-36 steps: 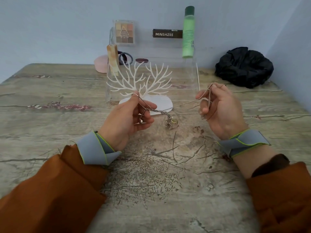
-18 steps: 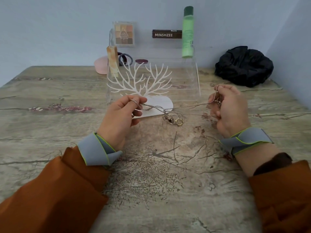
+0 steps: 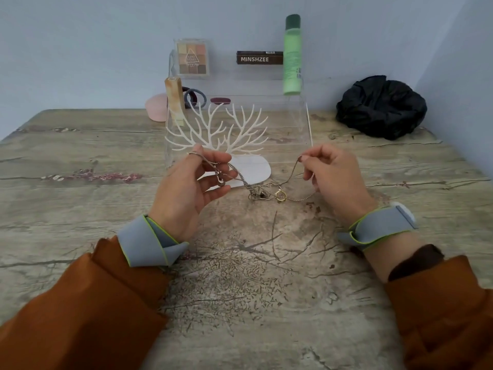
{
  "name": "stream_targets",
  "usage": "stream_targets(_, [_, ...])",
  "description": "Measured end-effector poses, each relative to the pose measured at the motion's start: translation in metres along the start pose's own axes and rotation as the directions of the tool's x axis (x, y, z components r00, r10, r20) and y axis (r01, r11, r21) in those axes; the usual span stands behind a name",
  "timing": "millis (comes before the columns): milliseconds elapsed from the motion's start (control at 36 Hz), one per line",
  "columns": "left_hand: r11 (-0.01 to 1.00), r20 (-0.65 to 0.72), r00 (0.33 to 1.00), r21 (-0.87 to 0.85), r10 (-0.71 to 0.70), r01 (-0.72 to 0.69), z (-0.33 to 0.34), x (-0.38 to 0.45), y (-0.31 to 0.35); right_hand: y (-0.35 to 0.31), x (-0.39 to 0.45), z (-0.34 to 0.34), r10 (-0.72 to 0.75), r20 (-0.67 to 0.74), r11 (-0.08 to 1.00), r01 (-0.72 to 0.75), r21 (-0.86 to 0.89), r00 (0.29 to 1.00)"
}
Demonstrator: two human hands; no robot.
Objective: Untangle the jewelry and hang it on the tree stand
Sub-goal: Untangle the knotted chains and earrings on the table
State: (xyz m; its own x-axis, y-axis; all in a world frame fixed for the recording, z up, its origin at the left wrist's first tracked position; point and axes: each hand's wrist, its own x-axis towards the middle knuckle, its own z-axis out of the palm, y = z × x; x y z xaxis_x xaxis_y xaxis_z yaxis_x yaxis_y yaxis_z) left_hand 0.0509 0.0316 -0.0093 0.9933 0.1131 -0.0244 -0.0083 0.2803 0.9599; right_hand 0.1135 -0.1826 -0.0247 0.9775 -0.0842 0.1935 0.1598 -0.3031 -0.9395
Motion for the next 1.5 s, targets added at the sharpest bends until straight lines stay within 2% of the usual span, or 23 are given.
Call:
stream_targets(111, [1.000,0.003,1.000,-0.016,-0.006,0.006,0.001,-0.001,0.001,0.004,-0.002,0.002,-0.077,0.060,0.982,0.086,-0.166,0.995])
stream_targets(250, [1.000,0.021,1.000,-0.022,-0.012,0.013,0.002,-0.001,0.001,0.001,-0.005,0.003,-0.169,0.130,0.911,0.206,-0.357,0.977])
stream_targets(334, [1.000,0.040,0.999,-0.025,-0.010,0.011,0.003,-0.001,0.002,-0.005,-0.010,0.008,-0.261,0.217,0.880,0.324,-0.347,0.941])
stream_targets(389, [1.000,0.056,0.998,-0.027,-0.012,0.014,0.003,-0.001,0.002,-0.006,-0.015,0.016,-0.330,0.318,0.838,0.431,-0.334,0.889])
stream_targets(500, [0.999,0.104,0.995,-0.043,-0.005,0.010,0.005,-0.002,0.002,-0.002,-0.022,0.032,-0.332,0.531,0.773,0.548,-0.320,0.780])
stream_targets(556, [0.999,0.123,0.992,-0.052,-0.002,0.009,0.005,-0.003,0.003,0.000,-0.022,0.036,-0.332,0.568,0.755,0.573,-0.318,0.753])
stream_targets(611, [0.998,0.133,0.991,-0.060,-0.002,0.010,0.006,-0.003,0.004,0.000,-0.022,0.034,-0.350,0.551,0.756,0.576,-0.312,0.758])
stream_targets(723, [0.998,0.123,0.992,-0.061,0.000,0.007,0.005,-0.002,0.003,-0.002,-0.020,0.029,-0.346,0.491,0.810,0.519,-0.274,0.799])
stream_targets(834, [0.999,0.070,0.997,-0.044,-0.026,0.029,0.003,-0.001,0.003,-0.006,-0.021,0.024,-0.249,0.445,0.930,0.341,-0.139,0.860])
stream_targets(973, [0.999,0.044,0.998,-0.027,-0.037,0.038,0.001,0.000,0.004,-0.013,-0.023,0.021,-0.212,0.432,0.976,0.210,0.053,0.876])
stream_targets(1223, [0.999,0.108,0.994,-0.041,-0.017,0.022,0.000,-0.002,0.006,-0.014,-0.021,0.019,-0.114,0.388,0.953,-0.010,0.304,0.915])
stream_targets(1501, [0.999,0.147,0.989,-0.044,-0.023,0.029,0.002,-0.004,0.006,-0.015,-0.018,0.016,-0.023,0.314,0.901,-0.116,0.418,0.949])
